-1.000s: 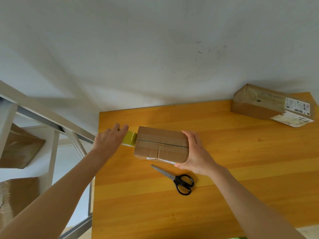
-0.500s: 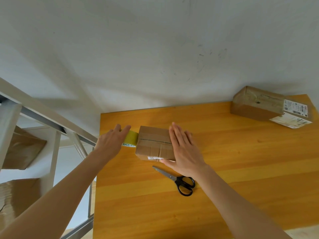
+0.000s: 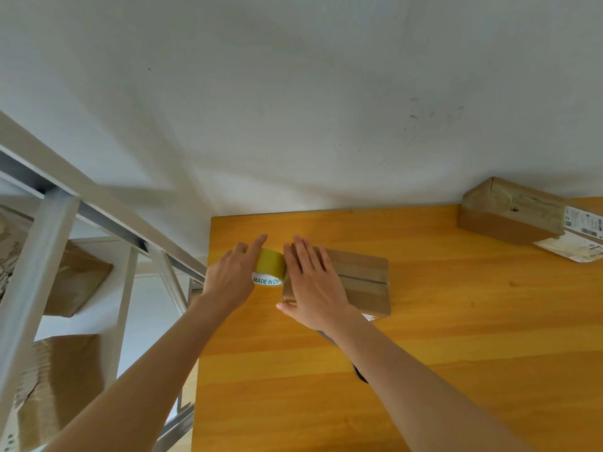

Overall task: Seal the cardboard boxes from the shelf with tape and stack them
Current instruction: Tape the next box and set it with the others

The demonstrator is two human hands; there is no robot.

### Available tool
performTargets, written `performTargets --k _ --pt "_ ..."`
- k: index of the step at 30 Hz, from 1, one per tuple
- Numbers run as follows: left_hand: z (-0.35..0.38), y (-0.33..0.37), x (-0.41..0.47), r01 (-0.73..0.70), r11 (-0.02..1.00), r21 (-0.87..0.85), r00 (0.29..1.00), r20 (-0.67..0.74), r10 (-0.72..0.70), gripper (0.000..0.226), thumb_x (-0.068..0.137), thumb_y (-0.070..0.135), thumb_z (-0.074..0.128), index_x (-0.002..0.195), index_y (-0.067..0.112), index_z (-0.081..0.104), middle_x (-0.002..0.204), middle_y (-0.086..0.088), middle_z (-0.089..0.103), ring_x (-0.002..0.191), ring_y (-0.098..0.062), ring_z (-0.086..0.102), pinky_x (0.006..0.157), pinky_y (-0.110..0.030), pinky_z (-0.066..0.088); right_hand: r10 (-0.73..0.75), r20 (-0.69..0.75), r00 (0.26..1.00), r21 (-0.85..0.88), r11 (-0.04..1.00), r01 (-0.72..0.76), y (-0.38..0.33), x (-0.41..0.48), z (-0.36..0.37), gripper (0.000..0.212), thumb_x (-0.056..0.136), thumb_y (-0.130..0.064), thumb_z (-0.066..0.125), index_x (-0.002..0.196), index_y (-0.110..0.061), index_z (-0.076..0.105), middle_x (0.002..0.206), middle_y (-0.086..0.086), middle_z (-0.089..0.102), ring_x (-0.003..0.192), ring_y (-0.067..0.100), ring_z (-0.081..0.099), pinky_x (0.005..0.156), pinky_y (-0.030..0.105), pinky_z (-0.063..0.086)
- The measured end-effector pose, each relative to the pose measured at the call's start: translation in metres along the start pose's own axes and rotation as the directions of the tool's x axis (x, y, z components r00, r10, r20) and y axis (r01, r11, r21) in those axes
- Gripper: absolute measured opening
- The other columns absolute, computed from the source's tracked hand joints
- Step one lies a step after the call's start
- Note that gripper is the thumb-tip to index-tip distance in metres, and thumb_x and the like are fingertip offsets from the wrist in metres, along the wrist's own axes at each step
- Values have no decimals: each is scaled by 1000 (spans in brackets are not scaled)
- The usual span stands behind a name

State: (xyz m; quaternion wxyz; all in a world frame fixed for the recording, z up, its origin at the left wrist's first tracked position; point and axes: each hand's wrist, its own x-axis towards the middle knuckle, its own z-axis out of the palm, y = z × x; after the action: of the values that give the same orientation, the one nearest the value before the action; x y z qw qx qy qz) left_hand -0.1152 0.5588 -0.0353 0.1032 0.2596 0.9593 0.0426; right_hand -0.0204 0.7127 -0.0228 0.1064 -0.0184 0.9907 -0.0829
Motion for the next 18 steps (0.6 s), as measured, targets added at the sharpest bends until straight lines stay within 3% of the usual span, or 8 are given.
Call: performTargets --k 5,8,12,15,18 --pt "-11 -3 -1 -20 999 -29 999 -46 19 78 90 19 63 148 38 16 132 -5 51 106 -23 56 61 -25 40 30 9 1000 3 1000 -30 0 9 -17 119 76 -64 68 153 -4 1 155 19 20 144 32 19 119 45 13" --pt "-25 0 1 -45 997 -60 993 -111 38 80 91 16 60 149 39 11 128 -4 54 101 -23 58 58 -25 41 57 -63 996 75 996 -52 4 8 -28 118 71 -65 72 153 -7 9 150 15 27 138 31 28 115 42 24" --pt "-52 9 1 -87 944 -318 955 -297 -12 77 88 3 54 150 32 18 97 -3 60 64 -17 53 45 -23 38 117 -160 980 263 962 -72 16 3 -46 120 67 -67 73 153 -11 11 147 11 27 133 28 33 109 41 36" --pt "-66 20 6 -28 844 -535 949 -279 -146 60 93 11 51 146 29 30 110 0 63 69 -17 59 57 -28 48 136 -200 970 401 915 -45 30 -2 -59 121 65 -63 77 154 -12 12 143 7 28 127 23 38 99 34 44" --pt "-69 42 6 -15 733 -681 967 -197 -164 40 96 17 50 135 23 46 99 -6 69 65 -8 58 54 -22 45 137 -208 969 488 873 -19 41 -12 -63 117 65 -51 83 152 -11 16 142 7 26 127 21 39 102 33 45"
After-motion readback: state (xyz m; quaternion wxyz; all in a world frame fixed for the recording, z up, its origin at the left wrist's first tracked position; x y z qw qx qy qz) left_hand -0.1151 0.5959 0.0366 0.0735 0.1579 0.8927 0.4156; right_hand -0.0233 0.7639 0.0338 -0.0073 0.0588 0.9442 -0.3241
